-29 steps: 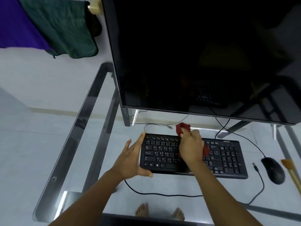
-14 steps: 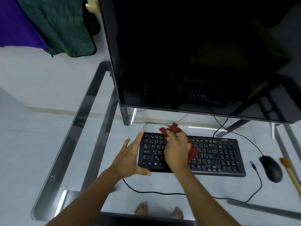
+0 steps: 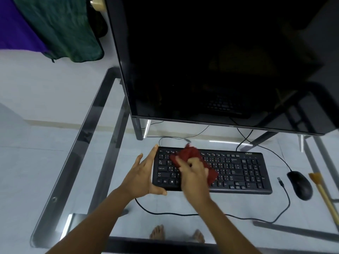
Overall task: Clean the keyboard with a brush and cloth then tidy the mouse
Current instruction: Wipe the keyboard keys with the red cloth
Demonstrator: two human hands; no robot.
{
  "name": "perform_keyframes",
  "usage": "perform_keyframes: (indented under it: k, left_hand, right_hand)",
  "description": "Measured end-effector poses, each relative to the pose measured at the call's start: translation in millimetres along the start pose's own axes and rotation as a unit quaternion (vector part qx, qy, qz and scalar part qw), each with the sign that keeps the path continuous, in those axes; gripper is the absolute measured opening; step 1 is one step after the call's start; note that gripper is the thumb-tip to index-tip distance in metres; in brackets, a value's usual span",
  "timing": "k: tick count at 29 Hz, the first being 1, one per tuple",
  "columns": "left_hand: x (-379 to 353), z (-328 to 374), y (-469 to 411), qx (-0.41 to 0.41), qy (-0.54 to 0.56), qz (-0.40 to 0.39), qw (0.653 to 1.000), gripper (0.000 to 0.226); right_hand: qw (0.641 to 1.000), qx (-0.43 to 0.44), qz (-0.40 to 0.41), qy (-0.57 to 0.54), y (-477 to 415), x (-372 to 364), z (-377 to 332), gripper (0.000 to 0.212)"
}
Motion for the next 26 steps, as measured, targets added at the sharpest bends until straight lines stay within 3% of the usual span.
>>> perform_keyframes:
  k: [4,7,10,15,21,26]
  left_hand:
    - [-2.0,-2.2,0.8,0.000,-0.004,0.001,1.000,0.140]
    - [-0.9,1.4,0.5,-0.008,0.004,0.012,1.000,0.146]
    - [2.0,5.0,0.7,-0.002,0.007,0.005,1.000,0.145]
    - [-4.1,-5.0,2.0,-0.009,-0.008,-0.006,1.000,0.147]
    - [-0.4,-0.7,-0.4,0.004,0.008,-0.003,1.000,0.145]
    - [-3.2,-2.5,-0.7,-0.010,-0.004,-0.011,1.000,0.145]
  right_hand:
    - [0.975,0.184,-0.117,0.031,27.1,-14.7,-35.3,0.047]
    - [0.978,0.171,-0.115,0.031,12.9,-0.9,1.3,0.058]
    - [0.988,0.120,-0.088,0.028,13.4,6.7,12.3,0.055]
    - [0.966,0.217,-0.137,0.039,38.2,-7.7,-13.9,0.058]
    - [0.971,0.184,-0.127,0.081,25.5,33.6,53.7,0.072]
    - [0.955,0.245,-0.154,0.071,32.7,8.8,6.9,0.063]
Point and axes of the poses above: each hand's wrist, its own y-axis away from the middle knuckle, its own x-axis out of the back of the hand, z = x × y, the point moved 3 cm from there along -y, towards the middle knuckle, and after that the axes turned 11 degrees about -x, right-handed, at the moved point
